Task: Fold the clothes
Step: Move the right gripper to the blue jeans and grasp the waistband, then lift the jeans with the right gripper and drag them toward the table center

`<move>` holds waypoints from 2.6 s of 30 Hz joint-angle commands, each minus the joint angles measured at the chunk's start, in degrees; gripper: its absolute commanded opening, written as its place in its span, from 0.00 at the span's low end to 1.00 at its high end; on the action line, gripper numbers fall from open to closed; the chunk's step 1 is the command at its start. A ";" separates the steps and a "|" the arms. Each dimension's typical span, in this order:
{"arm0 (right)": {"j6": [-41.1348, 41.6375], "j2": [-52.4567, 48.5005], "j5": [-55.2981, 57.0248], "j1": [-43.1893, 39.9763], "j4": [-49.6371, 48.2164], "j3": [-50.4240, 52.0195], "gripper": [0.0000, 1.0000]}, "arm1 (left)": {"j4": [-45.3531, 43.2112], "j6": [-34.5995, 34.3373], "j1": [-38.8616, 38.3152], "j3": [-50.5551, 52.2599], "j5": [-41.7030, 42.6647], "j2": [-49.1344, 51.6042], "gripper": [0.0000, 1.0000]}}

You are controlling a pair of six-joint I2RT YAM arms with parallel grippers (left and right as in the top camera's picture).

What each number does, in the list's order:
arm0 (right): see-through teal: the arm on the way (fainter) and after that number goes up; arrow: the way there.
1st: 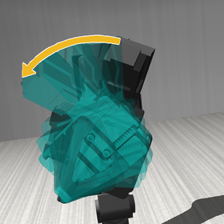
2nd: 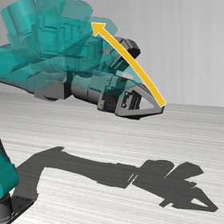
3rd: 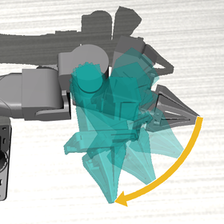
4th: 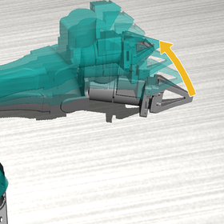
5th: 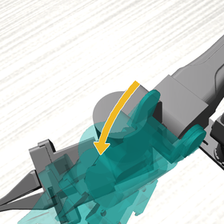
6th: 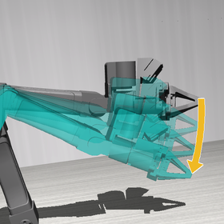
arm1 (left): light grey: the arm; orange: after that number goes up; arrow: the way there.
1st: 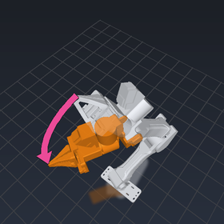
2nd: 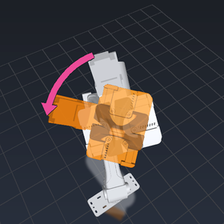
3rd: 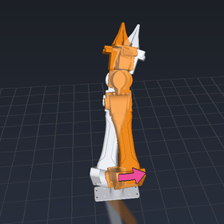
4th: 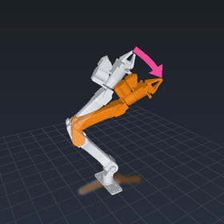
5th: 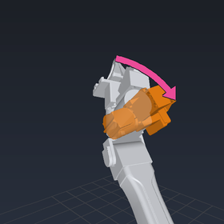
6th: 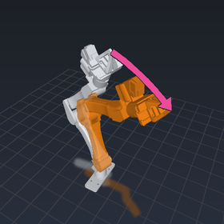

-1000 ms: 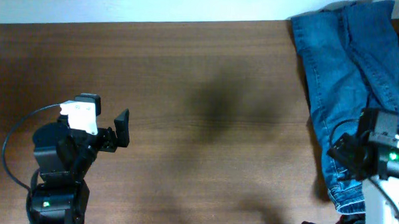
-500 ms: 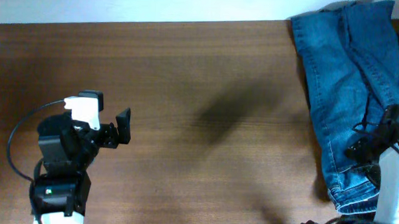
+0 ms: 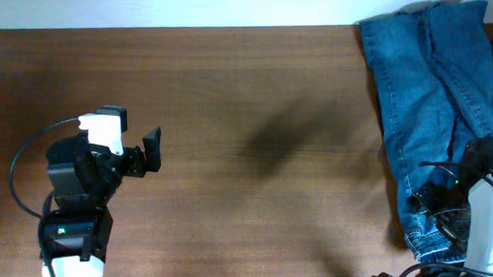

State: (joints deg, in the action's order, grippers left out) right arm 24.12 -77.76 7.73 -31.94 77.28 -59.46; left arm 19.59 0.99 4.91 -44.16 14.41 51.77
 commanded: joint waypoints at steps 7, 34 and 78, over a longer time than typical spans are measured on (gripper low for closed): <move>8.87 0.13 -3.98 -0.35 -3.58 4.50 0.99 | -0.48 -0.37 0.24 -1.22 0.83 0.04 0.99; 13.03 0.13 -3.61 -0.33 -20.81 18.32 0.53 | -1.11 -0.37 0.24 -1.22 0.83 1.75 0.99; -11.74 -9.22 -15.23 56.24 -41.35 -27.04 0.91 | -5.88 -0.37 0.24 -1.22 0.85 1.75 1.00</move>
State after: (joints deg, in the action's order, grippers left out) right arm 12.84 -91.35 -10.81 28.45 33.10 -84.03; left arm 13.89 0.99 4.91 -44.21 14.61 53.47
